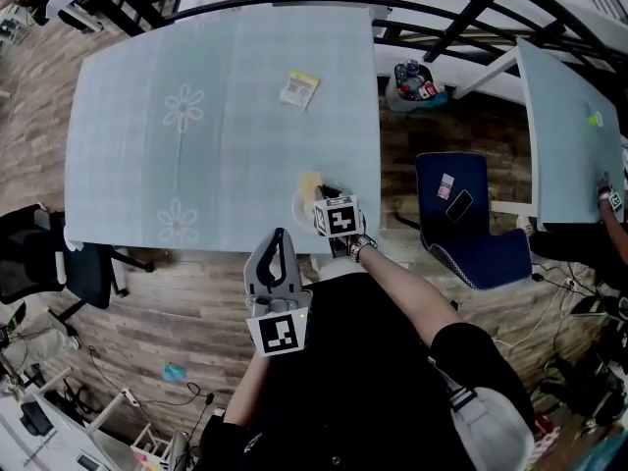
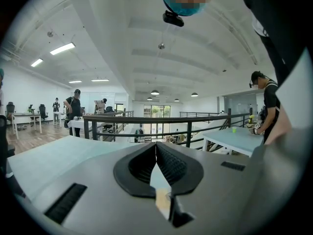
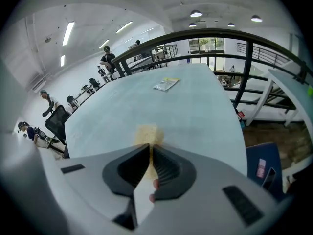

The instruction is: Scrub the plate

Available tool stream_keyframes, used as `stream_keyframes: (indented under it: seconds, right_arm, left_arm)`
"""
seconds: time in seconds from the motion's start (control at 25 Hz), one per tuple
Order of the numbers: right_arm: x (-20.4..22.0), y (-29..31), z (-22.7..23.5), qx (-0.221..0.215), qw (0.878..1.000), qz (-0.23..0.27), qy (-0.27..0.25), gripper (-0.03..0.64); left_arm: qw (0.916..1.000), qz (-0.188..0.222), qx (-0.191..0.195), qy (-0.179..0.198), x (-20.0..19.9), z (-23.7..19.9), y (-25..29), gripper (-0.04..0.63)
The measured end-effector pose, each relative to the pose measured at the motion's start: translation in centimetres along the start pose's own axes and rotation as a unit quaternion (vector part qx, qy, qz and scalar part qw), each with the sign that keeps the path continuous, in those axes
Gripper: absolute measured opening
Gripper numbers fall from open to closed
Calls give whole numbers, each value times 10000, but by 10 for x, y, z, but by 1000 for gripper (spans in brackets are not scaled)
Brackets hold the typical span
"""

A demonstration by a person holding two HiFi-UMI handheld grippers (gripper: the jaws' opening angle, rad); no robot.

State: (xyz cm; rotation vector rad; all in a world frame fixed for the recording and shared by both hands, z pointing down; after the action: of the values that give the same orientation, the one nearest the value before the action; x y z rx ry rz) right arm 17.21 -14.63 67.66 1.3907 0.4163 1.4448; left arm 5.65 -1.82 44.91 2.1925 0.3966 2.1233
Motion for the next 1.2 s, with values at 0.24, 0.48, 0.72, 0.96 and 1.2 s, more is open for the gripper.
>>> stream_keyframes:
  seconds: [0.24,0.48,0.72,0.96,1.2]
  right_arm:
    - [5,-3,11,117,9999,1,94,29]
    - [8,-7,21,234,9995,13,209,29]
    - [15,-16,37,404,9986,62,321,30]
    - [16,-25,45,509,9978,109,410,30]
    - [20,-35,56,648,9971,96,388,29]
  left_arm:
    - [10000,1,6,38,1,0,0,14]
    - [9998,-65,150,67,3,2,3,14]
    - [9994,-101,335,57,7,10,2,14]
    - [9989,-108,457,84,6,10,2,14]
    - [9989,-87,450,67,6,10,-2,14]
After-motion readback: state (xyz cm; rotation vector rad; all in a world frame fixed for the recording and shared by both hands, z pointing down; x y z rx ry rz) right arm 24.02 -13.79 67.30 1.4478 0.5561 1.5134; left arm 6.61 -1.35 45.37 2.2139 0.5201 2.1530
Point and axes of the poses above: the fingertips, and each gripper's own axes: y forward along the fingers, z to its right, x out of its underside, the point moved 8 cm from there along -y, backward along the fingers, and after that the axes turned 1 degree about -z, right-handed, at the moved point
